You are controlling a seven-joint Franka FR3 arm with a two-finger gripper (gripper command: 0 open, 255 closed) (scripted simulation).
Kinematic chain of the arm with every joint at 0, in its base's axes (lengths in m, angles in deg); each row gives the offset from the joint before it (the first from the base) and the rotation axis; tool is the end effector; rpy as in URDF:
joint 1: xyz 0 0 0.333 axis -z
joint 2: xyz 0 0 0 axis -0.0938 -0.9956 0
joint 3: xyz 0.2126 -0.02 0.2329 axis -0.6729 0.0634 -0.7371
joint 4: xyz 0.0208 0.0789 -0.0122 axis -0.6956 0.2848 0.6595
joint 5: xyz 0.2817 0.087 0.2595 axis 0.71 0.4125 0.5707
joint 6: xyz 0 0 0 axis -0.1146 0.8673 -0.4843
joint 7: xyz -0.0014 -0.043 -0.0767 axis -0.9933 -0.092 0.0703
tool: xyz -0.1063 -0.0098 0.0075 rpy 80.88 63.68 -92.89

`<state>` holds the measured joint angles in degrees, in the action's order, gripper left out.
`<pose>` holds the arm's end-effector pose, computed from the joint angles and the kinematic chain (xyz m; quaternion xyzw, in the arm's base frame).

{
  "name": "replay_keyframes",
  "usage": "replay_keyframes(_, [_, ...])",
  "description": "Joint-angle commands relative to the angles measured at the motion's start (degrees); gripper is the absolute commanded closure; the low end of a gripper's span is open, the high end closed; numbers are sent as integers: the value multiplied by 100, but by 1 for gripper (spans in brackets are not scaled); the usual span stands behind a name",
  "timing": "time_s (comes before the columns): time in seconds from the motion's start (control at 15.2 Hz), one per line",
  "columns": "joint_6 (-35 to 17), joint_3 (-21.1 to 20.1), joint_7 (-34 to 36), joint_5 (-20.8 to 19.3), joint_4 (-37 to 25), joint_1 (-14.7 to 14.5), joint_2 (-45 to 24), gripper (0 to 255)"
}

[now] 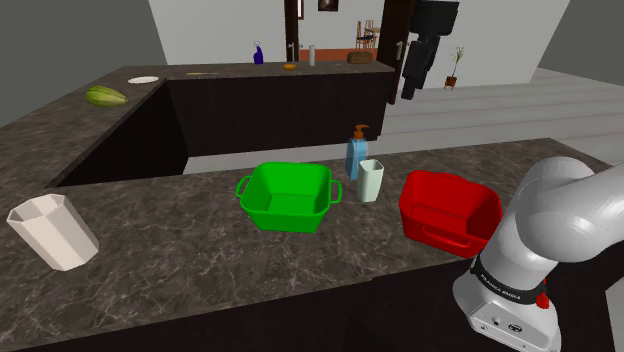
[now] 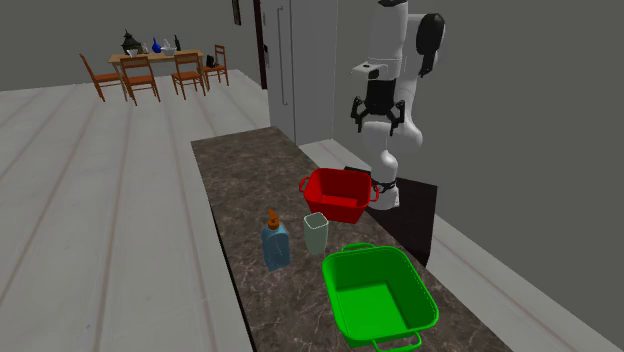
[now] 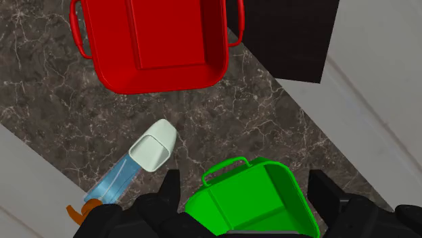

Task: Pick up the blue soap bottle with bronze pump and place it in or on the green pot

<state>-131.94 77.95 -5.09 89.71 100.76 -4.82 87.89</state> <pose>0.2992 -0.0068 0.6276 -0.9979 -0.0624 -0.0173 0.0032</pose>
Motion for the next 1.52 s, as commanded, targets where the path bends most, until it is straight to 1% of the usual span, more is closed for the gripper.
replay_keyframes(0.0, [0, 0, 0, 0, 0, 0, 0, 0])
replay_keyframes(0.33, [-1038, -42, 543, -67, 436, 291, -488, 0])
replay_keyframes(0.73, [-2245, -60, 1208, -187, 719, 647, -1282, 0])
replay_keyframes(1.06, [-3183, -46, 1780, -324, 761, 949, -2077, 0])
replay_keyframes(1.45, [-4182, 20, 2495, -535, 600, 1299, -3127, 0])
